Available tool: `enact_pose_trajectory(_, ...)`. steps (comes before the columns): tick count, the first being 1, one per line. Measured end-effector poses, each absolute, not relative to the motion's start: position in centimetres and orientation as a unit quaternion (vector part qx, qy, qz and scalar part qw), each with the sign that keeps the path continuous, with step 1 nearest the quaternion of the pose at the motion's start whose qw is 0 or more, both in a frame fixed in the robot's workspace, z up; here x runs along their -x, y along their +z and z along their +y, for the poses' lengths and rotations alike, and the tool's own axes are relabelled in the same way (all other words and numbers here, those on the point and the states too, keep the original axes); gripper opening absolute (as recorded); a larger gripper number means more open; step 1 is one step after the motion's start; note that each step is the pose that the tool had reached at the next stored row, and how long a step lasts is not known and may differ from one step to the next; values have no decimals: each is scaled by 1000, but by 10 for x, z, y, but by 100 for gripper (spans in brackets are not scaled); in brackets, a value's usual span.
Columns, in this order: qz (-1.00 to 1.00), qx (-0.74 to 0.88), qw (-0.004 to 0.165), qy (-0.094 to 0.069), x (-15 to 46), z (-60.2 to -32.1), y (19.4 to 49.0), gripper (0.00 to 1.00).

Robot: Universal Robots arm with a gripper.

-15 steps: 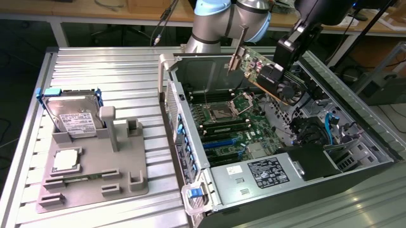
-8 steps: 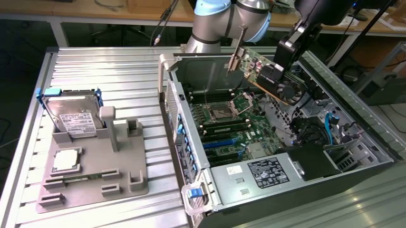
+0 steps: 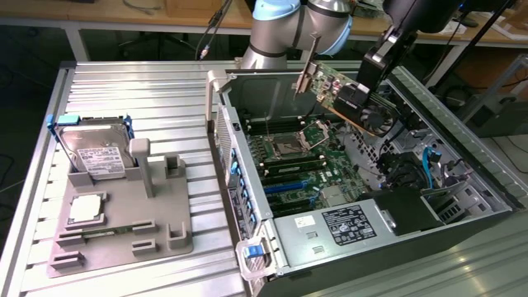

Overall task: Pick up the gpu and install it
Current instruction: 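Insert the gpu into the slot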

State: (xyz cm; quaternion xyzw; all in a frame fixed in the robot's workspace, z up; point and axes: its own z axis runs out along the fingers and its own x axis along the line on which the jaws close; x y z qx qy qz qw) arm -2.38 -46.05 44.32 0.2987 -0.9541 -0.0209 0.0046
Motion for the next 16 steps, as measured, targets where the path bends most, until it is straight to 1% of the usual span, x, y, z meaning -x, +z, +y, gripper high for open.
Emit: enact_pose_trajectory(16,-919,-393,7,-20,24,-461,443,27)
